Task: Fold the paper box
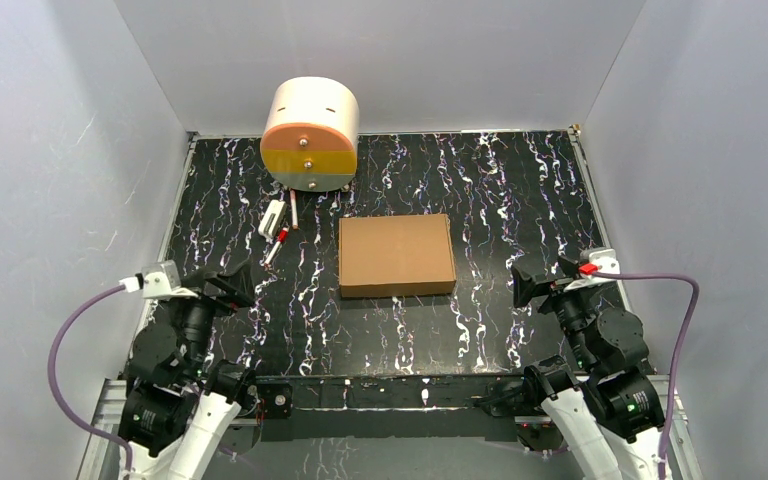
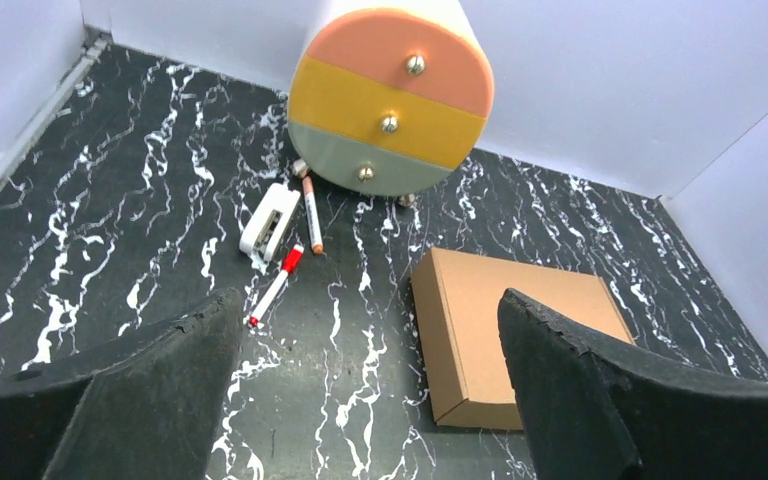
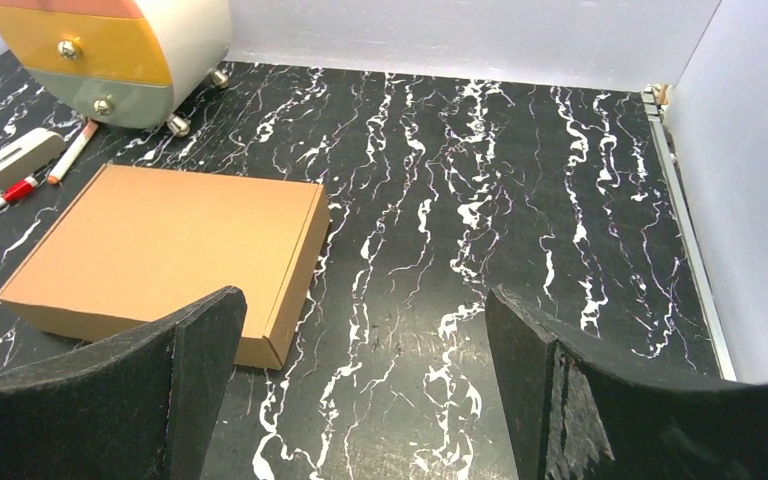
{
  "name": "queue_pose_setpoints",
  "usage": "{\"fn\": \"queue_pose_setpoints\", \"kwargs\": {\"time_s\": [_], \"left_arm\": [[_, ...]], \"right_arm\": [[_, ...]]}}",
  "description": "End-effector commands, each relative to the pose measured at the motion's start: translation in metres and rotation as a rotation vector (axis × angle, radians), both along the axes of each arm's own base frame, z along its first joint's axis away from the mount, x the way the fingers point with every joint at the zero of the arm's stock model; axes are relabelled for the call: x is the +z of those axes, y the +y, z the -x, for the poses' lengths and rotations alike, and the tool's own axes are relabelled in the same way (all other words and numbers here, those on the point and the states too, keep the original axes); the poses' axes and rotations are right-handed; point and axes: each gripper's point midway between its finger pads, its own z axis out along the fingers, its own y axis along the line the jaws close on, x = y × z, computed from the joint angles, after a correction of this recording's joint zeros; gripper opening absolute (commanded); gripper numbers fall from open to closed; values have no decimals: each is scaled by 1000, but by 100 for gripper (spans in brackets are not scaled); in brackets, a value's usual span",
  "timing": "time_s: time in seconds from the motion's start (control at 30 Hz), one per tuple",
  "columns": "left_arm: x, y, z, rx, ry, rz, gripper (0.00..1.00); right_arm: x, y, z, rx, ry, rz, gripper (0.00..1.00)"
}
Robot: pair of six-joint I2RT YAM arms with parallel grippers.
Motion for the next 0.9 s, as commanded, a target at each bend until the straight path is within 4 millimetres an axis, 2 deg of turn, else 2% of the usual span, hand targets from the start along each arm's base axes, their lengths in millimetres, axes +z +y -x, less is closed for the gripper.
{"fn": "queue_pose_setpoints", "kwargs": {"time_s": [0.0,0.17,0.33,0.87], "left_arm": [[-11,1,-15,42,-29,57,95],[-1,-3,-11,13,-75,69,95],[-1,11,-9,93,-69,107,95],[0,3,-8,40,-77,68,95]], "right_arm": [[20,-7,-2,-39,-97,-33,99],[21,-15,0,-81,-101,-51,99],[19,-13,-3,-78,-88,-45,99],[17,-12,-5,-78,-80,-40,99]]}}
